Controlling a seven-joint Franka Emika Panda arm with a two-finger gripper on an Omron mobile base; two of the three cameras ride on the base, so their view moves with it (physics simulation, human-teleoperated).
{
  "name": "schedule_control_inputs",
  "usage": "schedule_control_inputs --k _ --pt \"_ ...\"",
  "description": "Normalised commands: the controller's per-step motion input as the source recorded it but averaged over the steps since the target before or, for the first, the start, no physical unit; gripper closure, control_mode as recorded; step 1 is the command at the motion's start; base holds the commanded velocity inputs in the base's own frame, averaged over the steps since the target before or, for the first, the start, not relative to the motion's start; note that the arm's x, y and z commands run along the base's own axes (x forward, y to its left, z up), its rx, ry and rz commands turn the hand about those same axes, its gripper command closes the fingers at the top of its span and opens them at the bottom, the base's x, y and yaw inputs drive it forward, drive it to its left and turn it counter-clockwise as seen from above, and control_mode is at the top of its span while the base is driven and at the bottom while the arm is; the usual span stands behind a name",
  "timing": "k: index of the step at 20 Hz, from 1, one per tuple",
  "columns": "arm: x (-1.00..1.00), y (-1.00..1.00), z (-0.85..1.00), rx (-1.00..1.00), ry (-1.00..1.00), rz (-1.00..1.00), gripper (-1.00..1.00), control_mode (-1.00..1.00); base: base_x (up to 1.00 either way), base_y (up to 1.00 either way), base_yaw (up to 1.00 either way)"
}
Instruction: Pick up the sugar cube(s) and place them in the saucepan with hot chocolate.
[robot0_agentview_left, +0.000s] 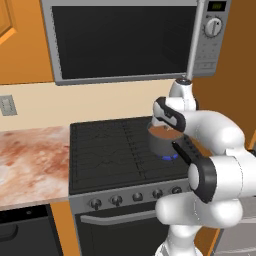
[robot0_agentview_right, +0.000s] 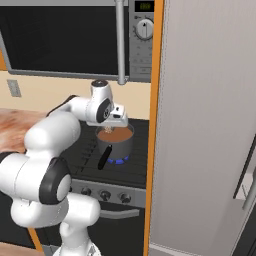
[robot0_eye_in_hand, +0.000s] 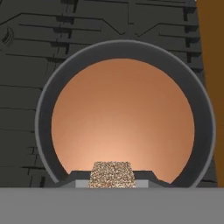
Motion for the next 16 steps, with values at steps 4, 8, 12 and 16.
schedule_control_inputs --k 4,8,12,16 --pt "0.05 -0.09 0.00 0.00 0.00 0.00 1.00 -1.00 0.00 0.00 0.00" --pt "0.13 -0.05 -0.08 0.00 0.00 0.00 1.00 -1.00 0.00 0.00 0.00" --pt "0.13 0.00 -0.14 0.00 0.00 0.00 1.00 -1.00 0.00 0.00 0.00" --pt "0.13 0.00 -0.21 0.00 0.00 0.00 1.00 -1.00 0.00 0.00 0.00"
